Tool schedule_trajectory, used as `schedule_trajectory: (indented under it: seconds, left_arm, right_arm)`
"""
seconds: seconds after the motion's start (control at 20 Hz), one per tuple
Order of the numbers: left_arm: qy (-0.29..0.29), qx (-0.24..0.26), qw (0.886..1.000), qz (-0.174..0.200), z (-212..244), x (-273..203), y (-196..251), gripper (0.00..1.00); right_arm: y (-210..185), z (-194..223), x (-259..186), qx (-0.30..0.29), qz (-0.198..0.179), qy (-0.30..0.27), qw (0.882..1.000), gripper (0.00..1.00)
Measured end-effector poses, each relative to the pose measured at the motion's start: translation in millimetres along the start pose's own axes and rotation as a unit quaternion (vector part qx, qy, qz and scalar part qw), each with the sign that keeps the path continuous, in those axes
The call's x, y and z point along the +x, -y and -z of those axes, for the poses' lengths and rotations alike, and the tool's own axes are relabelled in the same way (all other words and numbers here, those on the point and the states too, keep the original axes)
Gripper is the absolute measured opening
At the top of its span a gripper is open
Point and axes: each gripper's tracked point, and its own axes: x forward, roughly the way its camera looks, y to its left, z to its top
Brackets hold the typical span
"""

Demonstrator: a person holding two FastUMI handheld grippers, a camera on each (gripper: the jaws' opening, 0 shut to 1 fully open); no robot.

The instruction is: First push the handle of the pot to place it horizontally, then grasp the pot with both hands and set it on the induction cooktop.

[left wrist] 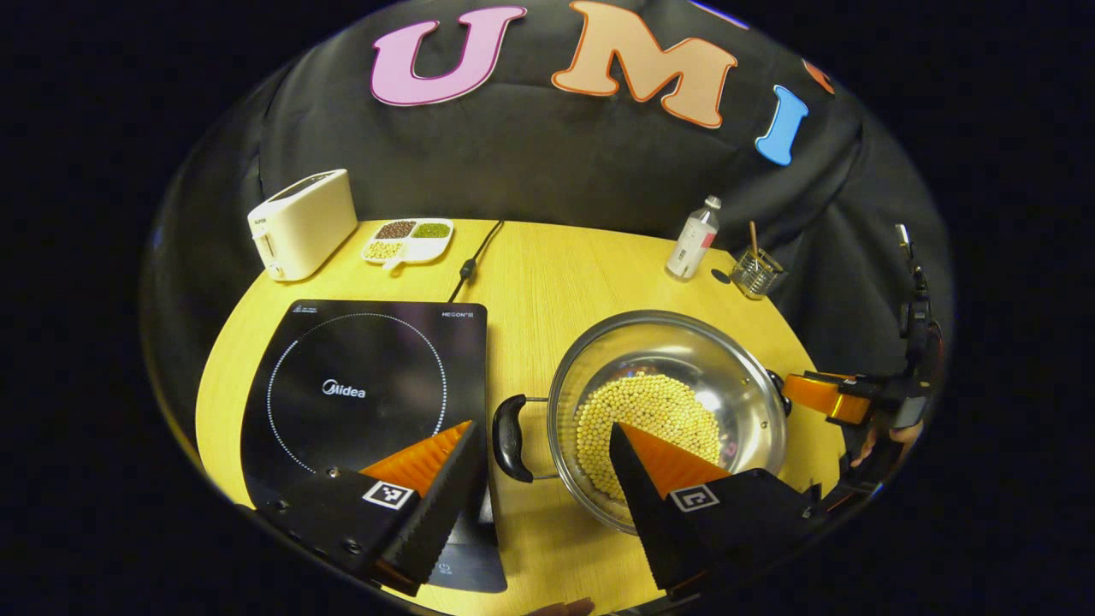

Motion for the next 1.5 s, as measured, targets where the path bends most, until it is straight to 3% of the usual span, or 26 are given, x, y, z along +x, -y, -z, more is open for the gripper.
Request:
schedule_trajectory:
  seconds: [0.05, 0.1, 0.15, 0.2, 0.25, 0.35, 0.6, 0.7, 0.8, 1.0, 1.05, 1.1, 1.3, 1.5]
  left_arm:
    - [-0.014, 0.006, 1.0, -0.015, 8.2, 6.9, -8.9, 0.93]
    - [-0.023, 0.008, 0.999, -0.023, 11.4, 14.4, -13.8, 0.93]
    - [-0.031, 0.003, 0.999, -0.02, 14.2, 19.4, -9.9, 0.99]
    - [-0.036, -0.006, 0.999, -0.013, 15.5, 24.4, -5.2, 0.92]
    - [-0.038, -0.015, 0.999, -0.007, 16.8, 28.5, -1.1, 0.9]
    - [-0.049, -0.015, 0.999, -0.01, 20.0, 34.1, 1.5, 0.9]
    - [-0.069, -0.01, 0.998, -0.006, 24.3, 52.2, 10.1, 0.89]
    - [-0.076, -0.002, 0.997, -0.015, 24.6, 60.3, 8.3, 0.95]
    - [-0.08, 0.008, 0.997, -0.022, 25.2, 67.5, 8.5, 0.84]
    - [-0.1, 0.034, 0.994, -0.028, 33.6, 80.4, 8.9, 0.87]
    - [-0.105, 0.037, 0.993, -0.027, 36.3, 81.8, 7.9, 0.87]
    - [-0.098, 0.032, 0.994, -0.024, 33.3, 83.4, 9.0, 0.78]
    - [-0.115, -0.01, 0.993, -0.013, 38.3, 74.7, 10.6, 0.66]
    - [-0.093, -0.011, 0.995, -0.02, 23.0, 54.4, 9.5, 0.65]
  right_arm:
    - [3.3, 3.0, 3.5, -0.001, -0.002, -0.006, 1.0, 0.55]
    - [4.3, 6.6, 7.1, 0.0, -0.008, -0.015, 1.0, 0.55]
    - [3.8, 10.5, 11.1, 0.003, -0.015, -0.023, 1.0, 0.55]
    - [4.4, 12.8, 14.1, 0.005, -0.017, -0.029, 0.999, 0.55]
    - [4.8, 15.2, 17.8, 0.006, -0.021, -0.035, 0.999, 0.57]
    - [2.1, 14.4, 24.8, 0.009, -0.027, -0.037, 0.999, 0.65]
    - [7.6, 29.6, 43.1, 0.005, -0.025, -0.065, 0.998, 0.65]
    - [10.9, 34.0, 47.5, 0.021, -0.024, -0.074, 0.997, 0.65]
    - [12.2, 38.5, 49.1, 0.032, -0.025, -0.08, 0.996, 0.65]
    - [16.7, 41.6, 54.1, 0.04, -0.021, -0.089, 0.995, 0.66]
    - [16.8, 41.3, 52.8, 0.047, -0.023, -0.091, 0.995, 0.65]
    - [15.5, 42.5, 53.0, 0.051, -0.028, -0.093, 0.994, 0.64]
    - [13.3, 40.8, 47.6, 0.069, -0.036, -0.098, 0.992, 0.47]
    - [6.6, 27.3, 37.7, 0.073, -0.048, -0.092, 0.992, 0.47]
